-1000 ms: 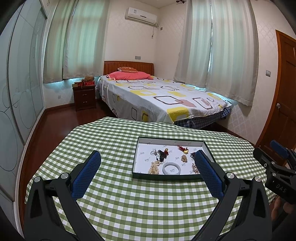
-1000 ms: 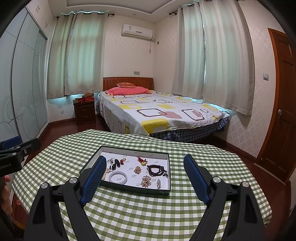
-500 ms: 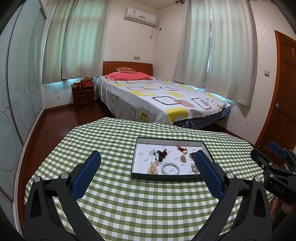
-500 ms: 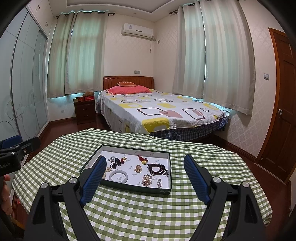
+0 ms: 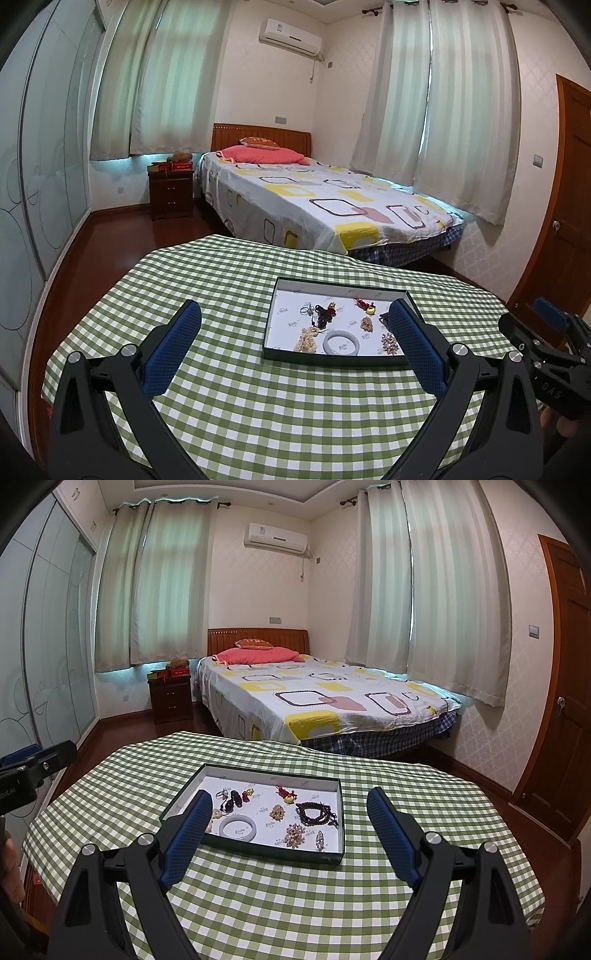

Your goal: Organize jewelry

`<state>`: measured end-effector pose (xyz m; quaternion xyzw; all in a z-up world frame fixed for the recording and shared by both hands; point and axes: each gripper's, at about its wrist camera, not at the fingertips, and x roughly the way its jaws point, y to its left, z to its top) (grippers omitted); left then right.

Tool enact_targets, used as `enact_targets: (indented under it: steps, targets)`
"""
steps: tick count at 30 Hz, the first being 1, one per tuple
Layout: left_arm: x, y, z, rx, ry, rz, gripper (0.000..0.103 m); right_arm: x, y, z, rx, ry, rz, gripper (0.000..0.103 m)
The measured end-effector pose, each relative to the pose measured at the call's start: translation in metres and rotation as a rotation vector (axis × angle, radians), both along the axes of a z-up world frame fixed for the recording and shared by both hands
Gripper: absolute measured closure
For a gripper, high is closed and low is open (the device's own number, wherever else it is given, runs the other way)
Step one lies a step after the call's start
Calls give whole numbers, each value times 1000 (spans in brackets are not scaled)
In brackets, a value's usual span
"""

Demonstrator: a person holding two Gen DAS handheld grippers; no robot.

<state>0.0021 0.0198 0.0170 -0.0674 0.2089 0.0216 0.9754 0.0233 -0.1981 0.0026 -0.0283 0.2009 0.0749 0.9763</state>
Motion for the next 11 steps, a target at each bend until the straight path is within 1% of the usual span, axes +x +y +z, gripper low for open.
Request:
enact_targets:
  steps: [3, 5, 8, 11]
  targets:
    - [3, -5, -1, 36, -4, -17, 4, 0, 0, 0, 0, 2, -1, 20]
    - [7, -5, -4, 34, 6, -17, 4, 2, -1, -1, 2, 4, -4, 20]
    - [19, 0, -15, 11, 53, -39, 4, 6, -4, -5, 6, 11, -11, 20]
    - [34, 5, -32, 9, 106, -33, 4, 15, -8, -13, 15, 25, -21, 19]
